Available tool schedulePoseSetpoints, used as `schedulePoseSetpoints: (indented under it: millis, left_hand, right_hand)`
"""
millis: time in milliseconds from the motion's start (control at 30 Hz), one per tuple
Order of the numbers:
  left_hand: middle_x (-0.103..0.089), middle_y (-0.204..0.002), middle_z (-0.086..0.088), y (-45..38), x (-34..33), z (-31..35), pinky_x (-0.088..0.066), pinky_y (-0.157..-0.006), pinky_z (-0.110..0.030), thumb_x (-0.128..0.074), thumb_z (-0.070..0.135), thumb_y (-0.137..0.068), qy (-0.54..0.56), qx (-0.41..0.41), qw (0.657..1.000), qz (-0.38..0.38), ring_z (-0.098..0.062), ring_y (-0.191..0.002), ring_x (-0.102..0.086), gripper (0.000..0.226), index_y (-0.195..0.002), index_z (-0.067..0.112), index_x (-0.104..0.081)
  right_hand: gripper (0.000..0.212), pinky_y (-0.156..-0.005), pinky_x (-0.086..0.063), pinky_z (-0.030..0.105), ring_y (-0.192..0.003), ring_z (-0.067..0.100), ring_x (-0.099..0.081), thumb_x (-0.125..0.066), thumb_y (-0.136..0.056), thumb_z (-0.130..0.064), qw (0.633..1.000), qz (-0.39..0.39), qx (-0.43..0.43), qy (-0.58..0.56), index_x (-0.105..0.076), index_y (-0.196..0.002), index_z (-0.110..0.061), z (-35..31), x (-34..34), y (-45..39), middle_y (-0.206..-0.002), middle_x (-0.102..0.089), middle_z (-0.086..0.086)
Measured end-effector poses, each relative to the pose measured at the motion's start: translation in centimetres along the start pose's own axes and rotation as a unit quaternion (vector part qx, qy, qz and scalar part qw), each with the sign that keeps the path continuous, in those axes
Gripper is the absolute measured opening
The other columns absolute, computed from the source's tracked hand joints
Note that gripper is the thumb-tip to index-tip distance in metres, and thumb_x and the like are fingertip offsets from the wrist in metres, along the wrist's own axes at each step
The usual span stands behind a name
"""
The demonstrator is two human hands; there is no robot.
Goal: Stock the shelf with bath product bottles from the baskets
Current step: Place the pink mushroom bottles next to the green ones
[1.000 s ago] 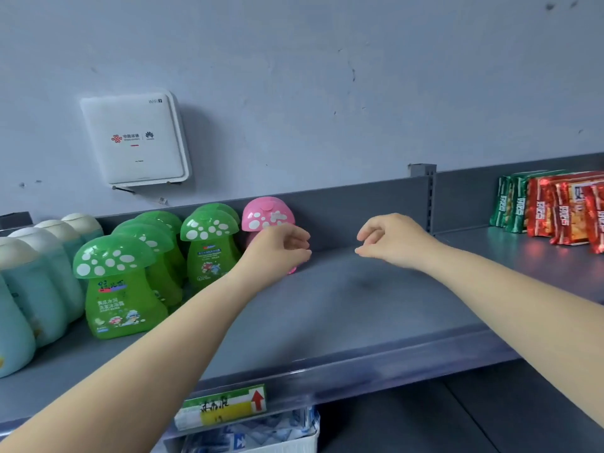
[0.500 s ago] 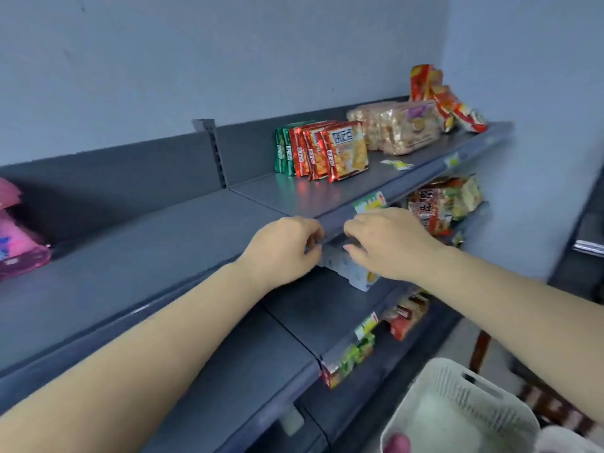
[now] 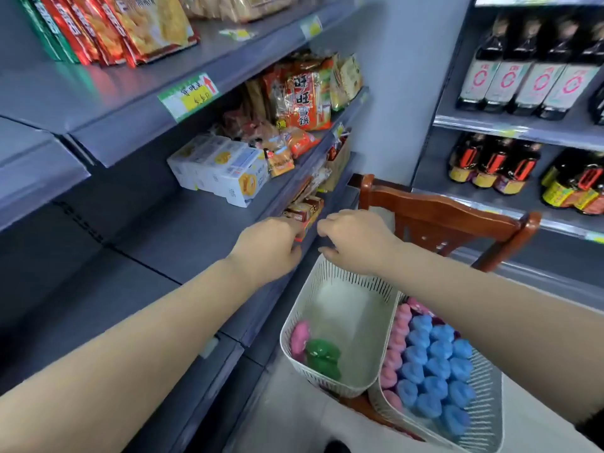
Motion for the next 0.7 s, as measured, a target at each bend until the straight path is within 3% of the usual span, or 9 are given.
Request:
schedulePoseSetpoints:
  millis: [167,333,467,567,633,700]
  left_hand:
    - [-0.062,-0.102,-0.003,-1.1,-8.5,0.0,-0.047,-0.078,-0.032,-0.054,0.016,-0.085,0.115,0.069,0.986,-0.094,-0.026,-0.099,-0.058,0.021,-0.105,0.013,-0.060]
    - [-0.057,-0.122,-0.002,-0.3,-19.2,-0.8,-0.044,-0.089,-0.030,-0.051,0.016,-0.089,0.142,0.134,0.962,-0.192,-0.024,-0.114,-0.054,0.028,-0.117,0.015,-0.056]
    - [-0.061,-0.105,-0.005,0.5,-26.9,-1.6,-0.052,-0.082,-0.040,-0.045,0.020,-0.089,0.150,0.171,0.943,-0.243,-0.030,-0.099,-0.061,0.019,-0.101,0.016,-0.060]
    - [-0.057,-0.102,-0.006,0.5,-30.8,-2.4,-0.050,-0.085,-0.038,-0.048,0.010,-0.085,0.171,0.194,0.931,-0.259,-0.031,-0.103,-0.058,0.018,-0.100,0.015,-0.056]
    - [-0.052,-0.084,-0.003,0.4,-32.9,-3.1,-0.051,-0.075,-0.037,-0.043,0.005,-0.083,0.176,0.209,0.931,-0.242,-0.030,-0.088,-0.060,0.015,-0.083,0.020,-0.045]
    - [-0.050,-0.080,0.000,0.5,-35.3,-3.7,-0.050,-0.070,-0.035,-0.043,0.003,-0.085,0.168,0.223,0.929,-0.242,-0.027,-0.079,-0.058,0.019,-0.086,0.022,-0.040]
  right_hand:
    - [0.032,-0.080,-0.044,0.032,-0.110,0.024,-0.055,-0.051,-0.091,-0.037,0.989,-0.096,-0.072,-0.088,-0.054,-0.115,-0.016,1.6,-7.9,2.1,-0.114,-0.060,0.002]
    - [0.039,-0.088,-0.045,0.033,-0.111,0.022,-0.054,-0.058,-0.088,-0.035,0.950,-0.203,-0.140,-0.190,-0.053,-0.122,-0.018,2.2,-16.8,3.4,-0.118,-0.060,0.001]
    - [0.041,-0.085,-0.042,0.026,-0.108,0.021,-0.055,-0.061,-0.086,-0.026,0.914,-0.253,-0.169,-0.269,-0.053,-0.125,-0.015,1.9,-23.0,3.5,-0.118,-0.060,0.002]
    - [0.042,-0.073,-0.034,0.019,-0.104,0.022,-0.056,-0.062,-0.085,-0.021,0.892,-0.272,-0.177,-0.313,-0.053,-0.124,-0.009,1.4,-27.3,3.3,-0.118,-0.060,0.007]
    - [0.043,-0.074,-0.034,0.020,-0.102,0.024,-0.056,-0.064,-0.085,-0.021,0.875,-0.287,-0.191,-0.338,-0.053,-0.124,-0.006,1.0,-30.3,3.2,-0.118,-0.059,0.010]
    - [0.043,-0.076,-0.036,0.022,-0.097,0.022,-0.054,-0.064,-0.084,-0.019,0.857,-0.302,-0.211,-0.359,-0.052,-0.124,-0.006,0.4,-33.1,3.1,-0.117,-0.058,0.010]
Point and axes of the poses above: each hand's wrist, its own y-axis away from the middle knuckle, its own x-axis out of the back of the hand, z = x × y, the point moved 1 cm from there along -y, towards the middle knuckle
